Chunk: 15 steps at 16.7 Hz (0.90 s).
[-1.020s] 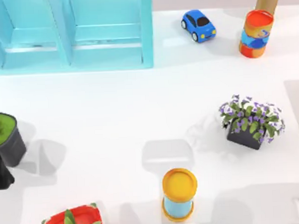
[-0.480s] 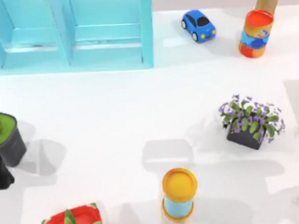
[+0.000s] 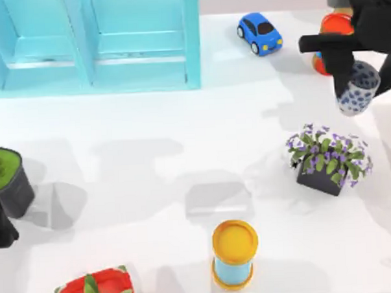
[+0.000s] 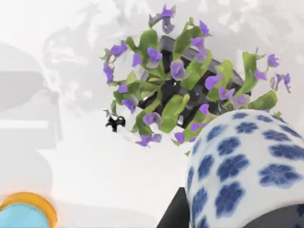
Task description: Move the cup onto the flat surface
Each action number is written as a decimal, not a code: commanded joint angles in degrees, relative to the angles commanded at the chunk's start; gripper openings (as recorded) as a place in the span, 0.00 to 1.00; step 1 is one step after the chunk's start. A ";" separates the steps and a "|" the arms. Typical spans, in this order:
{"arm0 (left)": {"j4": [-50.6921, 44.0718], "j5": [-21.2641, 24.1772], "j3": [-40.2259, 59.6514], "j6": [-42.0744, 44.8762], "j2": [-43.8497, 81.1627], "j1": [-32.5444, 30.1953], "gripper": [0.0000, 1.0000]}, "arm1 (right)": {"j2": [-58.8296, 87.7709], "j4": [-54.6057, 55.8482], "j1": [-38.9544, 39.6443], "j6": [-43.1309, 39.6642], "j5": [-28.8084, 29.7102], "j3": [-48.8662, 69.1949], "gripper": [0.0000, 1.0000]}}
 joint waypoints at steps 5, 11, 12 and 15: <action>0.00 0.00 0.00 0.00 0.00 0.00 1.00 | 17.09 -4.82 17.64 18.07 0.88 21.36 0.00; 0.00 0.00 0.00 0.00 0.00 0.00 1.00 | 24.50 -7.14 25.22 25.82 1.35 28.73 0.00; 0.00 0.00 0.00 0.00 0.00 0.00 1.00 | 24.50 -7.14 25.22 25.82 1.35 28.73 0.00; 0.00 0.00 0.00 0.00 0.00 0.00 1.00 | 24.49 -6.82 25.07 25.87 1.20 28.42 0.00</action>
